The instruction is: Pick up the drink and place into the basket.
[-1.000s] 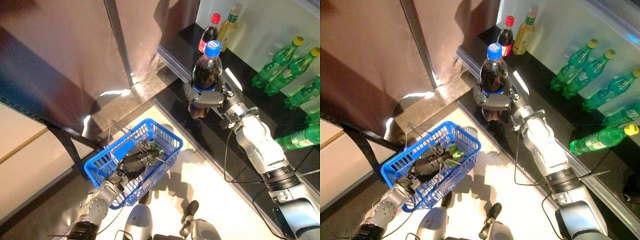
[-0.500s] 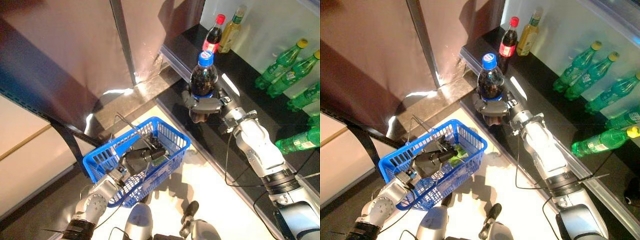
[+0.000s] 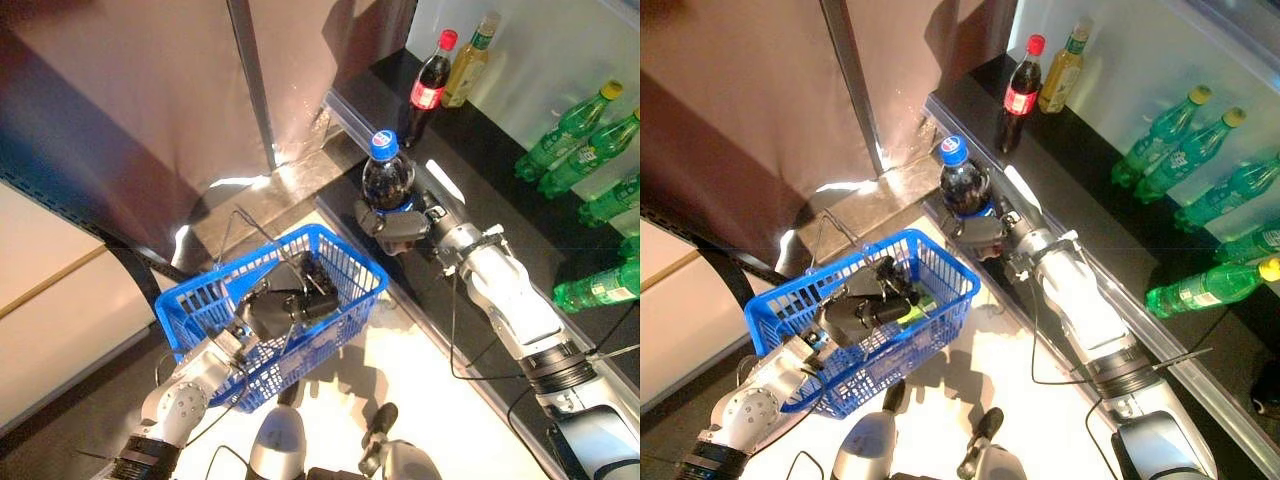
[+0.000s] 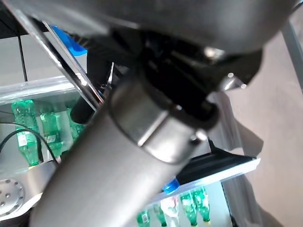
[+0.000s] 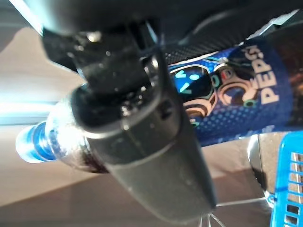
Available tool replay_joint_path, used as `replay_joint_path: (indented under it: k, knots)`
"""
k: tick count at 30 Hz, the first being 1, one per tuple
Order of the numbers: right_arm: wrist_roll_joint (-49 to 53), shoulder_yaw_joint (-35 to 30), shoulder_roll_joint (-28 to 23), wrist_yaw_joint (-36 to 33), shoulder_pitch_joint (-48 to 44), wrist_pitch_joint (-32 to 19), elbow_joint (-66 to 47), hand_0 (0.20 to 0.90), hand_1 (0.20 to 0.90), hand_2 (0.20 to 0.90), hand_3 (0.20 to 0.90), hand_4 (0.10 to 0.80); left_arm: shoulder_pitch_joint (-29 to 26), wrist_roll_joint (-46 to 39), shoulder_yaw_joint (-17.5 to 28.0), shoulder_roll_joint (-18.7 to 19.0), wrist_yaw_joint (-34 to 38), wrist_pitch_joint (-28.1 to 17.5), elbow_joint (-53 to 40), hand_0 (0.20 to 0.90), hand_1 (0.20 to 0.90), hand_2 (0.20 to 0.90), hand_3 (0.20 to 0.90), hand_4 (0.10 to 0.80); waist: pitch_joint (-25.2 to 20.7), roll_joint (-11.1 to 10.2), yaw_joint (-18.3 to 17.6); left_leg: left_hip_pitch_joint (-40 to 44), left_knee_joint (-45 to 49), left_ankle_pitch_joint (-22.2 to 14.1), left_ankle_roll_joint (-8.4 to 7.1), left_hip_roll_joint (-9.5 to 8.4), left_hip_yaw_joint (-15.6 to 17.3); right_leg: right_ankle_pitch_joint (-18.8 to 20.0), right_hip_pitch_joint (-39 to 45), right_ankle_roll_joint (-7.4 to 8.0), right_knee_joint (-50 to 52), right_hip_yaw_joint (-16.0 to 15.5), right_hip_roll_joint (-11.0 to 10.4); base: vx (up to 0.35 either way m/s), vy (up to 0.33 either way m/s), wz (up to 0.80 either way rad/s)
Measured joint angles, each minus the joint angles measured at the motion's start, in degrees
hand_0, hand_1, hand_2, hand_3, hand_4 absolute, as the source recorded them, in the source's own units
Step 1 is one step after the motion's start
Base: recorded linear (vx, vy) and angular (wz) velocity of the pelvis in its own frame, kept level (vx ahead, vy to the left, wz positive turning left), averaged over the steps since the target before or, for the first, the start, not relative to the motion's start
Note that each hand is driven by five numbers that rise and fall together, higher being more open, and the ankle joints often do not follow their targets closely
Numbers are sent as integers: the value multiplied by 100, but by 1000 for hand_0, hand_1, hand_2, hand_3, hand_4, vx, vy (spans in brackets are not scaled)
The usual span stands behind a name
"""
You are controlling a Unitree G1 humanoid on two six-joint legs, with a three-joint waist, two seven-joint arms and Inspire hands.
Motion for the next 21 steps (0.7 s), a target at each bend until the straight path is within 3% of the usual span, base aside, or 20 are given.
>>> replay_joint_path:
  k: [21]
  knots:
    - [-227, 439, -1, 206, 0, 241, -11, 300, 300, 300, 200, 100, -367, 22, -500, 221, -366, 203, -612, 300, 300, 300, 200, 100, -1, -2, 125, -10, 0, 8, -4, -32, -32, -6, 5, 8, 0, -26, 7, 0, 0, 0]
